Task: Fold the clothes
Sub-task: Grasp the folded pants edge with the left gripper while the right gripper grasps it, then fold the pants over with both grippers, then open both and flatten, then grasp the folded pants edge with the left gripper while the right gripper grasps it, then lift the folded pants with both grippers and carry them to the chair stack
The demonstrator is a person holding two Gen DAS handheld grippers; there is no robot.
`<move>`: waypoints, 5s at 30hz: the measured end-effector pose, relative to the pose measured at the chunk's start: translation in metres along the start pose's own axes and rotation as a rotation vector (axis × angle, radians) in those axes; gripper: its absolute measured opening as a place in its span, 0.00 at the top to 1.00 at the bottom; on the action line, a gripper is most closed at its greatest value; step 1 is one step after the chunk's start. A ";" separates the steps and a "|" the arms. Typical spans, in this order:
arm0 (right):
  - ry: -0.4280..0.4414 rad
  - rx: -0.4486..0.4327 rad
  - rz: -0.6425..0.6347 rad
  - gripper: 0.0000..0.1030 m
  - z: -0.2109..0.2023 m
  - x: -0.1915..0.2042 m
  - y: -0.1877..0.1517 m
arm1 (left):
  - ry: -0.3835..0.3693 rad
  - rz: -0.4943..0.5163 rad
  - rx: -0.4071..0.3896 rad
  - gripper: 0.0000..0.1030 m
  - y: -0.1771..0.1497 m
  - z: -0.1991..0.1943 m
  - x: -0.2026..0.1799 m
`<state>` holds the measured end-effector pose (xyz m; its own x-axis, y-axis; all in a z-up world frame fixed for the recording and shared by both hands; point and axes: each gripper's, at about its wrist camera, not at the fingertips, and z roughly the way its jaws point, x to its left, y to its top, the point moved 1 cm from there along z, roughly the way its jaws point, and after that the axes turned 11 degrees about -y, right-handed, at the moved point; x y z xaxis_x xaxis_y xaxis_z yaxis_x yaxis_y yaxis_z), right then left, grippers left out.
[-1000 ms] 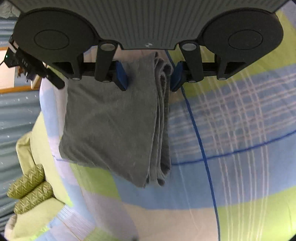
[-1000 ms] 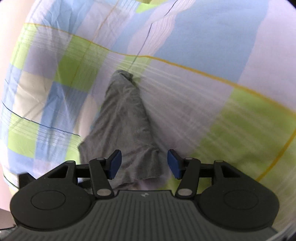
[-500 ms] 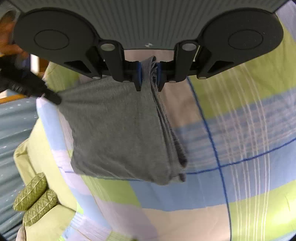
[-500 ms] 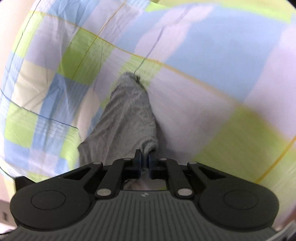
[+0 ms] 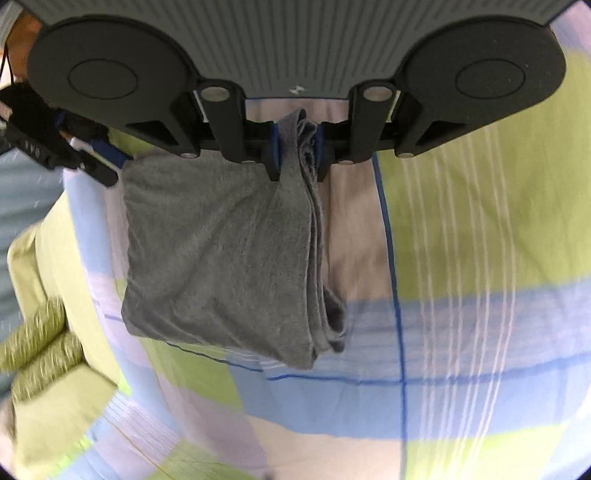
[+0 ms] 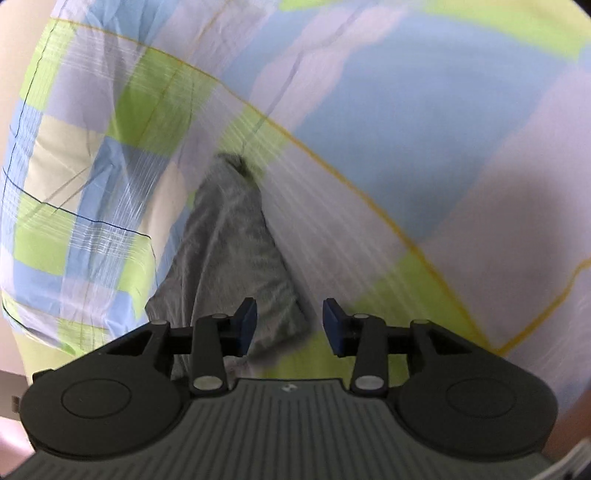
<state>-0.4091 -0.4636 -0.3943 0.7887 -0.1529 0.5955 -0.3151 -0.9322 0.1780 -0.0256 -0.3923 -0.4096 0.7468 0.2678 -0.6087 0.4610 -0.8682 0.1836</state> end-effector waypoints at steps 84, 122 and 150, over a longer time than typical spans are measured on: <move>-0.230 -0.218 -0.911 0.14 -0.093 0.127 -0.091 | 0.450 0.028 -0.093 0.23 -0.114 -0.034 -0.109; -0.041 -0.225 -1.473 0.51 -0.014 0.149 -0.095 | 0.020 -0.240 -0.114 0.76 0.002 0.024 -0.022; 0.226 0.089 -0.316 0.94 0.024 0.060 0.072 | -0.075 -0.061 -0.041 0.88 0.030 0.016 -0.050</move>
<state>-0.3715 -0.5481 -0.3643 0.7003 0.2126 0.6815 -0.0207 -0.9482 0.3171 -0.0565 -0.4379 -0.3859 0.6795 0.2861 -0.6756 0.5247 -0.8331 0.1750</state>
